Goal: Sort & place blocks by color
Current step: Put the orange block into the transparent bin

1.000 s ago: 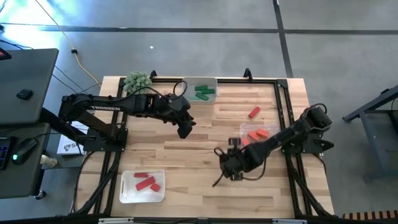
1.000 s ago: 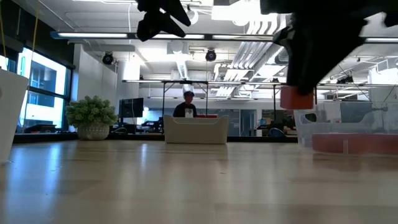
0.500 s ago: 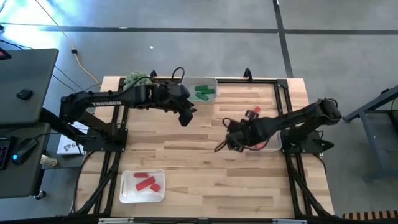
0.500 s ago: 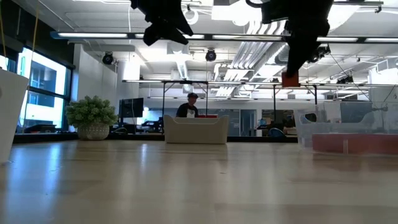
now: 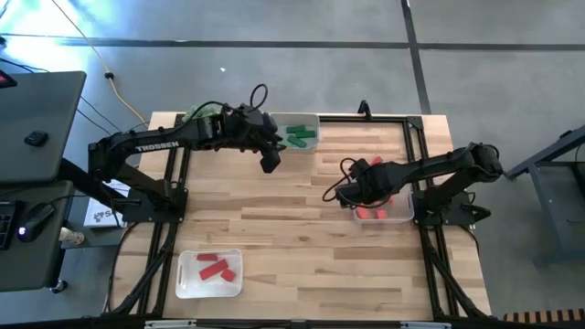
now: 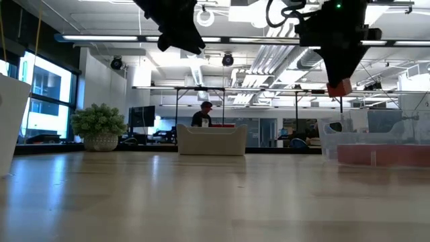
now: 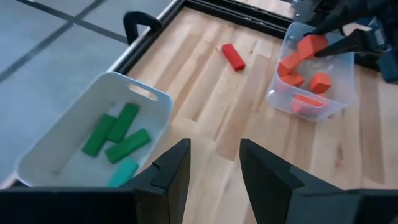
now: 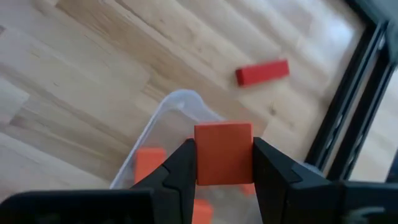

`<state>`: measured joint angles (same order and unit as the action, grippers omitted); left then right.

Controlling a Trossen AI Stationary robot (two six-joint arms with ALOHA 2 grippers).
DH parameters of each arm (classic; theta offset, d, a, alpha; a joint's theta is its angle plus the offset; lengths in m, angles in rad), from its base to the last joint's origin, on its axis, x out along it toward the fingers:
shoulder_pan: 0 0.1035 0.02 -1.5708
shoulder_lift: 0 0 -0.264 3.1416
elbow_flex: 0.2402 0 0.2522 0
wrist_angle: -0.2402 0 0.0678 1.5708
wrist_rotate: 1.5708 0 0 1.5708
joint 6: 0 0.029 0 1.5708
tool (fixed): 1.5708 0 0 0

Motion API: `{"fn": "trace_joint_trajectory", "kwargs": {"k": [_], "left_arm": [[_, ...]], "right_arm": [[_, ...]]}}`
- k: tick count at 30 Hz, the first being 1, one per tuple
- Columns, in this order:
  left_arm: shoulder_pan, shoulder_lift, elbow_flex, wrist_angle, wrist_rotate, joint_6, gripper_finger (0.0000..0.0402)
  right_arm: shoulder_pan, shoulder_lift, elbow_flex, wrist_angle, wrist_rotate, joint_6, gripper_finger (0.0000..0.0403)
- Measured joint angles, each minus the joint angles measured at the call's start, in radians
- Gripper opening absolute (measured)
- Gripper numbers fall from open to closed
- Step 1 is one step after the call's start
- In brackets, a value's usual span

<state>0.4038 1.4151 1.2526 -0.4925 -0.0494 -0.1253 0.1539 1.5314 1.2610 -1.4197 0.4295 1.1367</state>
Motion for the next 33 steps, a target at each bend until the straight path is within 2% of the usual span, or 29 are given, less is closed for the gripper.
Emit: {"fn": "trace_joint_trajectory", "kwargs": {"k": [13, 24, 33], "left_arm": [[0.050, 0.000, 0.000, 0.004, 0.017, 0.077, 0.0129], [0.049, 0.000, 0.000, 0.003, 0.020, 0.077, 0.0129], [0.049, 0.000, 0.000, 0.004, 0.019, 0.077, 0.0129]], "right_arm": [[-0.004, 0.000, 0.000, -0.013, -0.149, 0.343, 0.0099], [-0.004, 0.001, -0.003, -0.051, -0.115, 0.542, 0.0099], [-0.003, 0.000, -0.184, 0.086, -0.157, 0.565, 0.0099]]}}
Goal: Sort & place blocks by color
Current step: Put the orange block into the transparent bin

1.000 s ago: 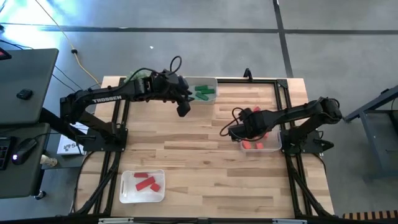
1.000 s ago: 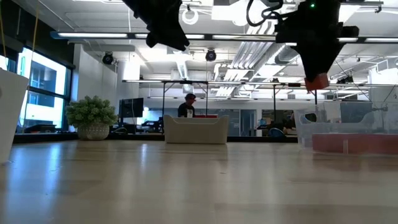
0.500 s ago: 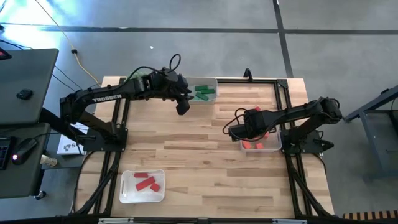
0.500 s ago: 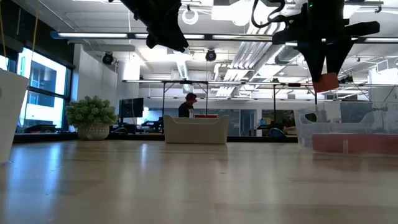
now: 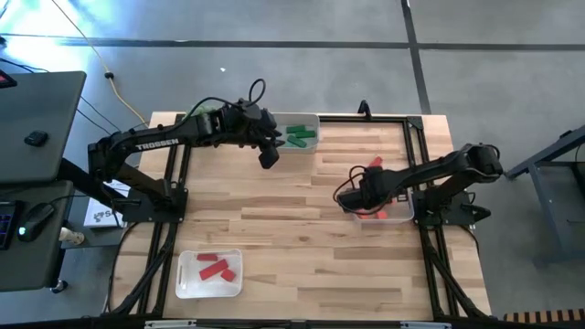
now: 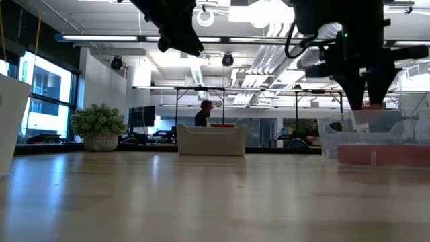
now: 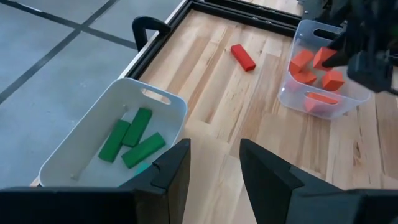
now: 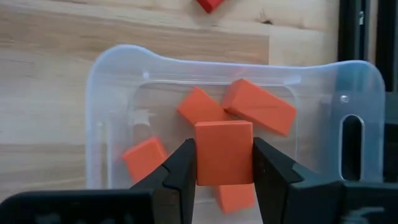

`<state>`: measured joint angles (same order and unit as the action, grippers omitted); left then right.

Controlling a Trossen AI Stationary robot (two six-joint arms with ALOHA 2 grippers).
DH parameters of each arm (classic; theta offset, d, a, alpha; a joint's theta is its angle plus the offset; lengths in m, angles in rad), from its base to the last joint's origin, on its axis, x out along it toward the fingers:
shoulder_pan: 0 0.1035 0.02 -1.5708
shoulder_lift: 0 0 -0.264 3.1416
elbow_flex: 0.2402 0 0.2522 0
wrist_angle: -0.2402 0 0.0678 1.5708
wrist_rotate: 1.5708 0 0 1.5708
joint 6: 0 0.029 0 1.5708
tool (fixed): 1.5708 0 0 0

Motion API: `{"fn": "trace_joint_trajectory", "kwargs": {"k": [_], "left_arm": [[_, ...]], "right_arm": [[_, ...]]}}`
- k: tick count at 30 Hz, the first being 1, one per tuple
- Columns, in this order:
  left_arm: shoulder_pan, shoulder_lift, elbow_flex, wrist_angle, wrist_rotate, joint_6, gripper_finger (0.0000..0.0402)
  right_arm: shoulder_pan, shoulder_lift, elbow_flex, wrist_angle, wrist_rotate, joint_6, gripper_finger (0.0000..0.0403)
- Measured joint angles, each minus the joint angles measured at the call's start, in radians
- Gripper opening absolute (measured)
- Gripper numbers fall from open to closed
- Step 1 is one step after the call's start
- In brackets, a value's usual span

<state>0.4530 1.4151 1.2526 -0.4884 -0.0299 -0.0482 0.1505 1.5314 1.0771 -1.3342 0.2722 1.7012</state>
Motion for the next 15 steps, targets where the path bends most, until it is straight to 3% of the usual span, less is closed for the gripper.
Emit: {"fn": "trace_joint_trajectory", "kwargs": {"k": [9, 15], "left_arm": [[0.001, 0.000, 0.000, 0.045, 0.000, 0.000, 0.0129], [0.001, 0.000, 0.000, 0.050, -0.002, -0.002, 0.0129]], "right_arm": [[-0.022, 0.000, -0.168, 0.172, -0.072, -0.065, 0.0099], [-0.031, -0.003, -0.205, 0.213, -0.089, -0.097, 0.0099]]}}
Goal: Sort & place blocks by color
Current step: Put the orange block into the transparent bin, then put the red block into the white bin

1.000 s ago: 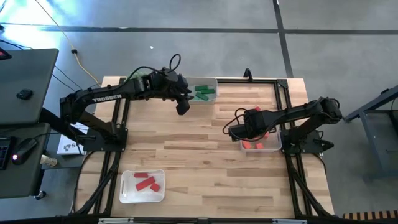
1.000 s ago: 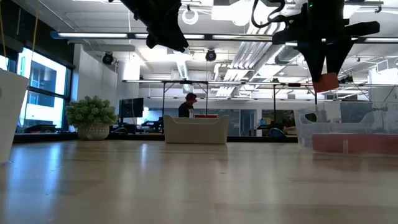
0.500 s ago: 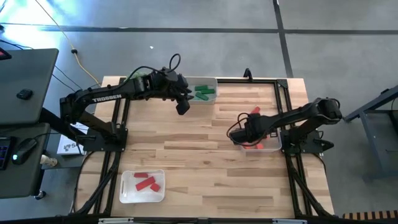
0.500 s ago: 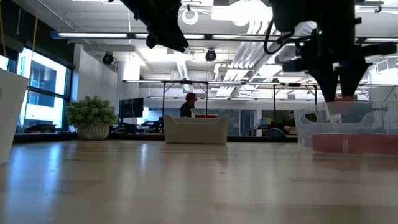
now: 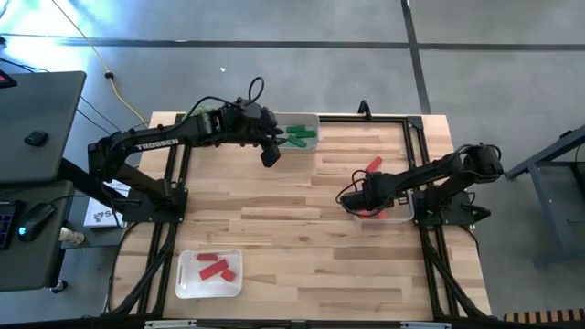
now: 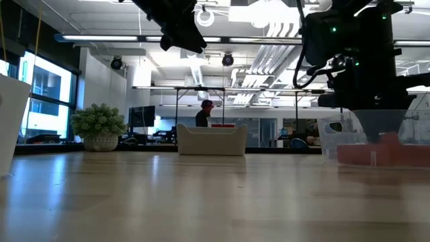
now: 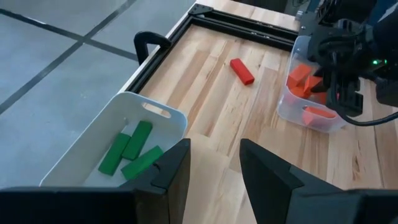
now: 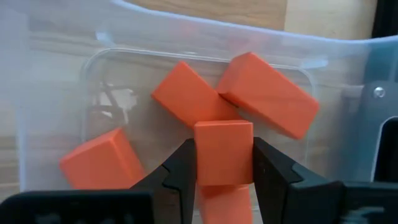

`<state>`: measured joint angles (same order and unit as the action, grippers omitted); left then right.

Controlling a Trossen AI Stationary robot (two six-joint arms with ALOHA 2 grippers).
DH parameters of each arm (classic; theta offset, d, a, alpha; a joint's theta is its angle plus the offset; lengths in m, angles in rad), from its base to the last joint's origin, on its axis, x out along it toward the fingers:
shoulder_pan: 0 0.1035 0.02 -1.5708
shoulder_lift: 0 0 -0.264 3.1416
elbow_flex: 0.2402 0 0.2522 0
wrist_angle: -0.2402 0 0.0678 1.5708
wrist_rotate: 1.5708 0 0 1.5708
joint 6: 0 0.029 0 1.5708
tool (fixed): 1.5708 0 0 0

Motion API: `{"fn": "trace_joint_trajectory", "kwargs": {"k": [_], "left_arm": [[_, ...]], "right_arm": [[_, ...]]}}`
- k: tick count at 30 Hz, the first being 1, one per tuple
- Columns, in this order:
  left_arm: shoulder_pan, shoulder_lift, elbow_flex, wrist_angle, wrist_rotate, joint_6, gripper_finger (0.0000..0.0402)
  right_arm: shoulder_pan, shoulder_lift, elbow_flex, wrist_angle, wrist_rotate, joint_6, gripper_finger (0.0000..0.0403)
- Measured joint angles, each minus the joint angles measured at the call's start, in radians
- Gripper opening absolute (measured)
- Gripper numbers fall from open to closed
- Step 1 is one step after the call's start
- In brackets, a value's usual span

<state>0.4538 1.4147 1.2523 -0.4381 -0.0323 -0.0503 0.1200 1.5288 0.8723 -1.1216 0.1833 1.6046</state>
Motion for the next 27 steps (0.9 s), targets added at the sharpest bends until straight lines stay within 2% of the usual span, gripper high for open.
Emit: {"fn": "trace_joint_trajectory", "kwargs": {"k": [4, 12, 17, 21, 27], "left_arm": [[0.000, 0.000, 0.000, 0.000, -0.003, -0.015, 0.0129], [0.000, 0.000, 0.000, 0.000, -0.005, -0.025, 0.0129], [0.000, 0.000, 0.000, -0.001, -0.005, -0.025, 0.0129], [0.000, 0.000, 0.000, -0.001, -0.005, -0.025, 0.0129], [0.000, 0.000, 0.000, -0.002, -0.005, 0.000, 0.0129]], "right_arm": [[-0.015, 0.000, -0.003, 0.002, 0.000, -0.027, 0.0104], [-0.038, 0.002, -0.005, 0.029, -0.037, -0.088, 0.0175], [-0.037, 0.002, 0.027, 0.026, -0.041, -0.088, 0.0189], [-0.037, 0.002, 0.094, -0.045, -0.007, -0.097, 0.0190], [-0.050, 0.002, 0.203, -0.182, 0.109, -0.147, 0.0191]]}}
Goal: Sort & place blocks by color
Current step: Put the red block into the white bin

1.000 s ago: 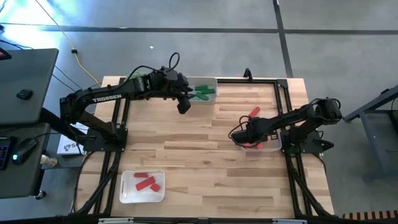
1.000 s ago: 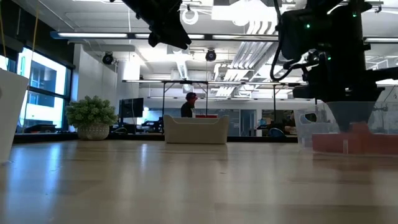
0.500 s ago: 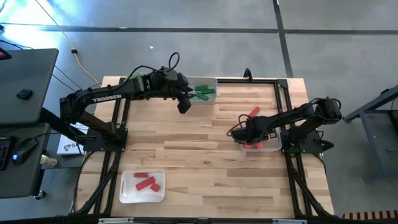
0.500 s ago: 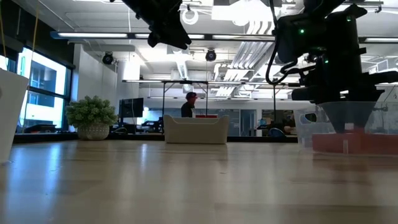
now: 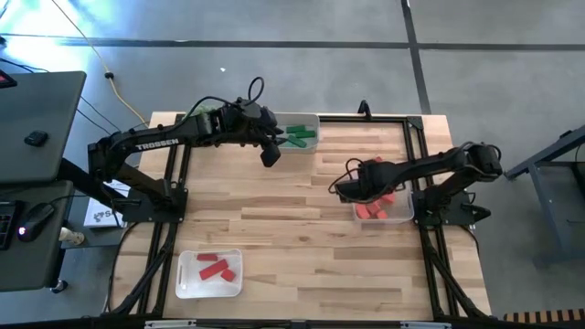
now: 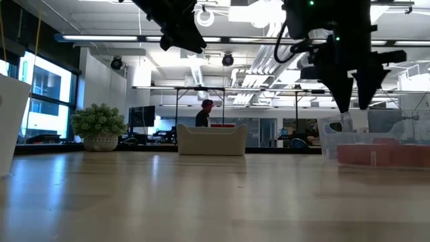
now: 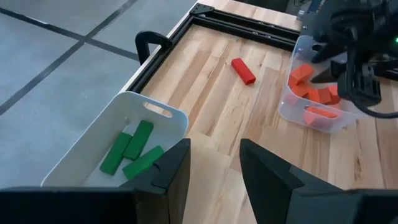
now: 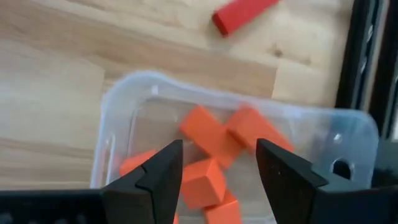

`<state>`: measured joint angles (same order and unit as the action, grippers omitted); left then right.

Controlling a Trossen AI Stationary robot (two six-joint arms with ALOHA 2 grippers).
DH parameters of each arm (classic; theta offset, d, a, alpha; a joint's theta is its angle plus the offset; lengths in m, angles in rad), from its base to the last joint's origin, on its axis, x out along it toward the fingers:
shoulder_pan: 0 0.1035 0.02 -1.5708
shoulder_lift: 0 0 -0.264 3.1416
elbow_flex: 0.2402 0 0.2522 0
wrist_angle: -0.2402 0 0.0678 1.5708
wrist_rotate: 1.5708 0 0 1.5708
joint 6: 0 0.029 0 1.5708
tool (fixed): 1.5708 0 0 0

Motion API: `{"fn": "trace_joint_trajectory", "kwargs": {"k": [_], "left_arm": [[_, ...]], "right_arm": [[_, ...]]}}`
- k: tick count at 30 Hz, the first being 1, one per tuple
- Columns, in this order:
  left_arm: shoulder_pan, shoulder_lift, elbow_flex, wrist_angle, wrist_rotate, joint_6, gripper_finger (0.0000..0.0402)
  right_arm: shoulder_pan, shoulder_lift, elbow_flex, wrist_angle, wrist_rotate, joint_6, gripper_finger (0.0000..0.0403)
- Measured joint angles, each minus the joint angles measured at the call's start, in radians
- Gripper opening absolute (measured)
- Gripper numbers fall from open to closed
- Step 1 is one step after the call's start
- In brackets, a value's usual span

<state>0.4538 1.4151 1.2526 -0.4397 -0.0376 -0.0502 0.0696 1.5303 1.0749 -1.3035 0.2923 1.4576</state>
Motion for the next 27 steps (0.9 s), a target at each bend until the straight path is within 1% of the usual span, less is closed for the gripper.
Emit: {"fn": "trace_joint_trajectory", "kwargs": {"k": [3, 7, 10, 13, 18, 22, 27], "left_arm": [[0.000, 0.000, 0.000, 0.000, 0.000, 0.001, 0.0129], [0.000, 0.000, 0.000, 0.000, 0.000, 0.001, 0.0129], [0.000, 0.000, 0.000, 0.000, 0.000, -0.006, 0.0129], [0.000, 0.000, 0.000, 0.000, 0.000, -0.041, 0.0129], [0.000, 0.000, 0.000, 0.000, 0.000, -0.059, 0.0129], [0.000, 0.000, 0.000, 0.000, 0.000, -0.107, 0.0129], [0.000, 0.000, 0.000, 0.000, 0.000, -0.131, 0.0129]], "right_arm": [[-0.034, 0.000, 0.032, -0.018, 0.022, -0.098, 0.0191], [-0.104, 0.000, 0.053, -0.012, 0.030, -0.294, 0.0192], [-0.170, 0.000, 0.058, -0.004, 0.031, -0.481, 0.0192], [-0.248, 0.000, 0.058, 0.011, 0.028, -0.704, 0.0192], [-0.391, 0.000, 0.058, 0.065, -0.030, -1.066, 0.0192], [-0.489, 0.000, 0.058, 0.104, -0.042, -1.307, 0.0192], [-0.572, 0.000, 0.058, 0.127, -0.137, -1.604, 0.0192]]}}
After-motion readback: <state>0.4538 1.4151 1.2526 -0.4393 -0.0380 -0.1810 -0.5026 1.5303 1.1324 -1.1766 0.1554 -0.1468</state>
